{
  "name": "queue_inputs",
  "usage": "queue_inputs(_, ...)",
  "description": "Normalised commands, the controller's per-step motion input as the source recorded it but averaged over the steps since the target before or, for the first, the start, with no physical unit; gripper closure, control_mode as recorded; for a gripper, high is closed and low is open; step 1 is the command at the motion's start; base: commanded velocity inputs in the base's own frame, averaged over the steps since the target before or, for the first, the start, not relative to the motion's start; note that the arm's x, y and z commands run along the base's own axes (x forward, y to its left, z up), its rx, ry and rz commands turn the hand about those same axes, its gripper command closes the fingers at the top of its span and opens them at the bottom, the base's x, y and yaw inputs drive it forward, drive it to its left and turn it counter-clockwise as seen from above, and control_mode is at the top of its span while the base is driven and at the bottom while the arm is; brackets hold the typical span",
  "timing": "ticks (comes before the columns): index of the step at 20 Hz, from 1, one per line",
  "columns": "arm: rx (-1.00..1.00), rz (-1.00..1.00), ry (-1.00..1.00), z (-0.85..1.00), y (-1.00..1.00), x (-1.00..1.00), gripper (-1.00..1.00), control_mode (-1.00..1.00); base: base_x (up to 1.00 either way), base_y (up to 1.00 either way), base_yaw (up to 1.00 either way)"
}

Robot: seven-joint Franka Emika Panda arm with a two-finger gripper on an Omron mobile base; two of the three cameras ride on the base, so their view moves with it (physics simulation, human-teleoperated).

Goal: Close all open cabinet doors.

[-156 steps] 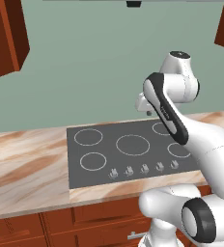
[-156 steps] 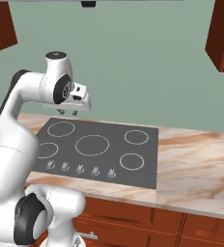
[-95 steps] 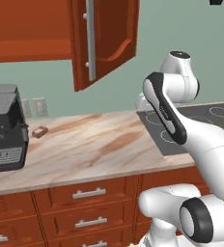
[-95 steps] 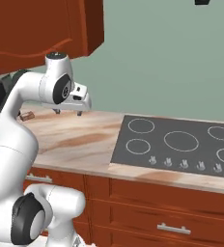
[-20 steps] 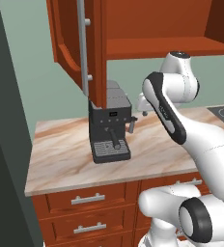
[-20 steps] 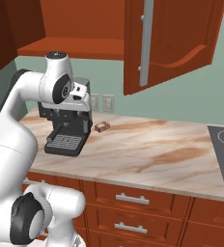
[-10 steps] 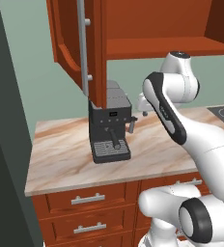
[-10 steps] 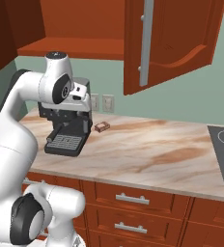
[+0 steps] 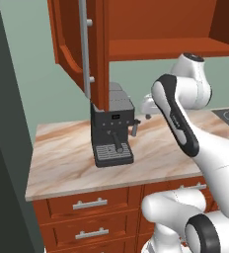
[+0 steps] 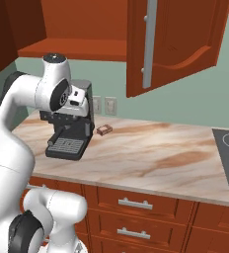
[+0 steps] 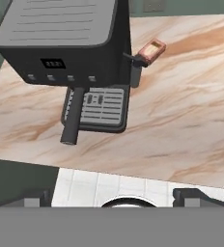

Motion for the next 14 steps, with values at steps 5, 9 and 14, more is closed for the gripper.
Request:
queue_inputs(5,0.24,0.01,0.01,0.25,0.29,-0.27,-1.0,-1.0,0.0,0.0,0.0)
queue_inputs(9,0.21,0.0,0.0,0.2,0.39,-0.21,-1.0,-1.0,0.0,0.0,0.0)
queue_inputs(14,0.1,0.11,-0.05,0.13,0.38,-0.23,-1.0,-1.0,0.0,0.0,0.0)
